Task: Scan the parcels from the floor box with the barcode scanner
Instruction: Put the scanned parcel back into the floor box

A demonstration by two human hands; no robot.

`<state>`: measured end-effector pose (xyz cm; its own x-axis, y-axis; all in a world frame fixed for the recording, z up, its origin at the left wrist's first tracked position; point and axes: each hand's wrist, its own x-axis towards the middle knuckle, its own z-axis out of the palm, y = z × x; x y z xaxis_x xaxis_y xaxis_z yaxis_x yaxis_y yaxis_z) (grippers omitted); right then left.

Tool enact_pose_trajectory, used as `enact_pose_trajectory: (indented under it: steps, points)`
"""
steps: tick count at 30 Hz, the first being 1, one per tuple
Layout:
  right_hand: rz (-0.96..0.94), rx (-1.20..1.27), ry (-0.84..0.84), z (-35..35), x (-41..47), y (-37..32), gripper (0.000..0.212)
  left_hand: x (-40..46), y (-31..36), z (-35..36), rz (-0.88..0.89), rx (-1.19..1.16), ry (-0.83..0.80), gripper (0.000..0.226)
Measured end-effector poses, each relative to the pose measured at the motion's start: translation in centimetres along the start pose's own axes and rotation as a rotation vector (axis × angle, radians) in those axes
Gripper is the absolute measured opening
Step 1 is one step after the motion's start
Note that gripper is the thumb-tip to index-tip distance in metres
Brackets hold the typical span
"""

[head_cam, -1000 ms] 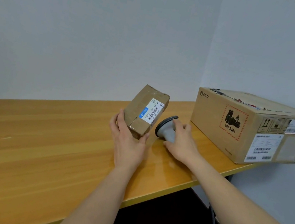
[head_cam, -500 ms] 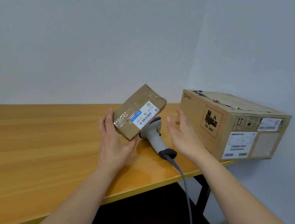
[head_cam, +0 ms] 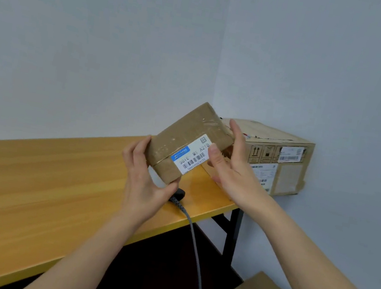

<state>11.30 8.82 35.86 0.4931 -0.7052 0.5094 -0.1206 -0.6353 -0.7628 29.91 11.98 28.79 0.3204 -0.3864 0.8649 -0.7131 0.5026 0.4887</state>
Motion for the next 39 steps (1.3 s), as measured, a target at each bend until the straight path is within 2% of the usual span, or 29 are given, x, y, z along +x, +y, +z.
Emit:
enact_pose_trajectory:
  steps: [4,9,11,13,17,23,26,30,35,39]
  points:
    - [-0.022,0.047,0.113,-2.7,-1.5,-0.4,0.077,0.1,2.9,2.4,0.027,-0.014,-0.04,0.096]
    - [-0.063,0.029,0.349,-6.6,-3.5,-0.5,0.064,-0.7,6.3,5.2,0.14,-0.036,-0.224,0.099]
    - [-0.048,0.021,0.408,-8.3,-4.3,-0.4,0.064,-1.2,7.4,6.4,0.13,-0.071,-0.295,0.098]
    - [-0.023,-0.001,0.447,-9.8,-5.3,-0.2,0.062,-1.8,8.6,7.4,0.068,-0.146,-0.392,0.089]
    - [0.027,-0.003,0.495,-12.3,-7.5,0.2,0.056,-2.7,11.3,9.1,-0.098,-0.411,-0.555,0.041]
    - [0.132,-0.028,0.519,-15.1,-10.4,2.4,0.05,-3.6,13.8,12.0,-0.349,-0.623,-0.676,0.045]
    - [0.196,-0.046,0.499,-15.9,-11.6,3.4,0.049,-4.2,14.4,13.3,-0.519,-0.678,-0.806,0.044]
    - [0.327,-0.072,0.394,-17.3,-13.3,5.4,0.057,-6.2,13.7,15.6,-0.631,-0.66,-0.992,0.041]
    - [0.551,-0.177,0.124,-18.9,-16.5,9.9,0.063,-10.8,10.7,19.4,-0.748,-0.5,-1.171,0.053]
    - [0.73,-0.221,0.055,-19.5,-19.1,15.0,0.058,-15.3,8.8,22.3,-0.802,-0.321,-1.278,0.052]
